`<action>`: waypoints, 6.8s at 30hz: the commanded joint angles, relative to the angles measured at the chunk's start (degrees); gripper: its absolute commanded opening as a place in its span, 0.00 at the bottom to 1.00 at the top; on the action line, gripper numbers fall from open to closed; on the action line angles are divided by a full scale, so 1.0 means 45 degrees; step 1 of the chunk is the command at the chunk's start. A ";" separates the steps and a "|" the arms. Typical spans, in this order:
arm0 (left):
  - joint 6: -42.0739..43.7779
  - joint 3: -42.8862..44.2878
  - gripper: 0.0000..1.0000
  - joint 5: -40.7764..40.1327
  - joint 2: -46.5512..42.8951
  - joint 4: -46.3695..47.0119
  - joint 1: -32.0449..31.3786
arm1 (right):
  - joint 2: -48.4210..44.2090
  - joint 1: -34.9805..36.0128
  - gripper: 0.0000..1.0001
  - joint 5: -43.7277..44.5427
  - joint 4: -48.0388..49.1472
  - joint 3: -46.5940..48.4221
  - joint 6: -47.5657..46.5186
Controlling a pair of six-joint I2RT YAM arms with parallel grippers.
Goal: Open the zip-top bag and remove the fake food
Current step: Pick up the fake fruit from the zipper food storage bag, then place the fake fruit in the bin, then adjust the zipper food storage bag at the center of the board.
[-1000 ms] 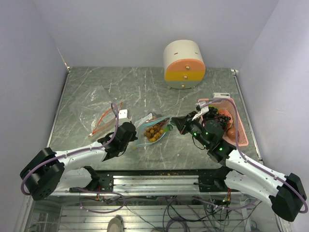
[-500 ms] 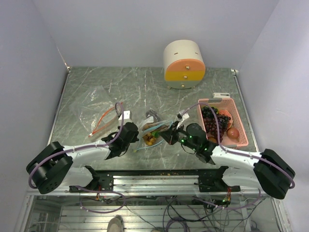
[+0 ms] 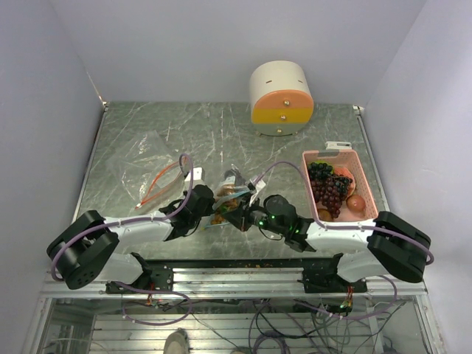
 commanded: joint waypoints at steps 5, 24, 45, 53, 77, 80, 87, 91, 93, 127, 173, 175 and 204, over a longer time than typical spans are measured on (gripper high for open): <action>-0.0161 0.0117 0.07 -0.0127 -0.0561 0.0250 0.0025 | -0.2895 0.0131 0.44 0.2291 -0.2904 0.0404 -0.0782; -0.0077 0.0313 0.07 -0.0084 -0.0489 0.0101 -0.0004 | -0.2476 -0.0210 0.60 0.3810 -0.4133 0.0205 0.0163; -0.0023 0.0620 0.07 -0.0052 -0.0374 -0.0308 -0.0017 | -0.6836 -0.0357 0.00 0.3187 -0.6009 0.0159 -0.1242; -0.0070 0.0877 0.07 0.0123 0.0202 0.0015 -0.0032 | -1.1220 -0.0547 0.00 0.4040 -0.7523 0.0559 -0.1628; 0.0180 0.0816 0.07 0.0022 0.0435 0.0279 -0.0483 | -0.4882 -0.0539 0.00 0.2992 -0.3162 0.0991 -0.0984; 0.0156 0.0742 0.07 0.0027 0.0472 0.0397 -0.0478 | -0.5025 -0.0539 0.00 0.2899 -0.3370 0.1466 -0.0194; 0.0207 0.0998 0.07 0.0205 0.0830 0.0611 -0.0520 | -0.6574 -0.0547 0.00 0.1659 -0.2590 0.1121 0.2022; 0.0195 0.0907 0.07 0.0150 0.0734 0.0620 -0.0535 | -0.7982 -0.0543 0.00 0.1867 -0.2742 0.0789 0.2122; 0.0173 0.0836 0.07 0.0096 0.0638 0.0603 -0.0532 | -0.8567 -0.0553 0.00 0.2354 -0.3140 0.0825 0.1914; 0.0385 0.0407 0.08 -0.0180 -0.0060 0.0317 -0.0532 | -0.2954 -0.7743 0.00 1.4827 -1.0844 0.4572 -0.3634; 0.0466 0.0239 0.08 -0.0228 -0.0006 0.0407 -0.0493 | -0.5407 -1.5382 0.52 0.0327 -0.6201 -0.0929 0.2371; 0.0467 0.0307 0.08 -0.0238 0.0004 0.0346 -0.0501 | -0.6479 -1.5373 0.56 0.0289 -0.6798 -0.0649 0.2083; 0.0258 0.1218 0.10 -0.0173 -0.0348 -0.0029 -0.0789 | -0.4198 -0.1030 0.73 0.4445 -0.7504 0.2486 0.0763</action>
